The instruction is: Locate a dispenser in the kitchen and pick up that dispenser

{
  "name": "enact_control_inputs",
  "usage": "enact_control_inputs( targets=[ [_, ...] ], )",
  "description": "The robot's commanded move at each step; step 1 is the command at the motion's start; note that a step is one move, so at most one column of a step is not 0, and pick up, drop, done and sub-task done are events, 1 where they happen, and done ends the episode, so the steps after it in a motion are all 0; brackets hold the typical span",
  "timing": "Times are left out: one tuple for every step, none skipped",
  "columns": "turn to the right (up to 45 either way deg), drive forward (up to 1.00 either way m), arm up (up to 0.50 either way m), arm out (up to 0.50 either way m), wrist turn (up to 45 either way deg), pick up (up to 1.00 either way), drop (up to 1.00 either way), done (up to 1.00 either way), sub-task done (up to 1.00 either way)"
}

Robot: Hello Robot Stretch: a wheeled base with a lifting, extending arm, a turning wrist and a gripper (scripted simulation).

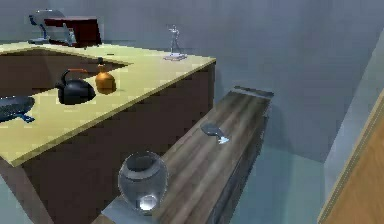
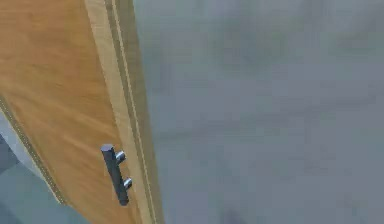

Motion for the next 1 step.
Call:
enact_control_inputs(
  targets=[
    [36.0,0.0,0.0,0.0,0.0,0.0,0.0,0.0,0.0]
  ],
)
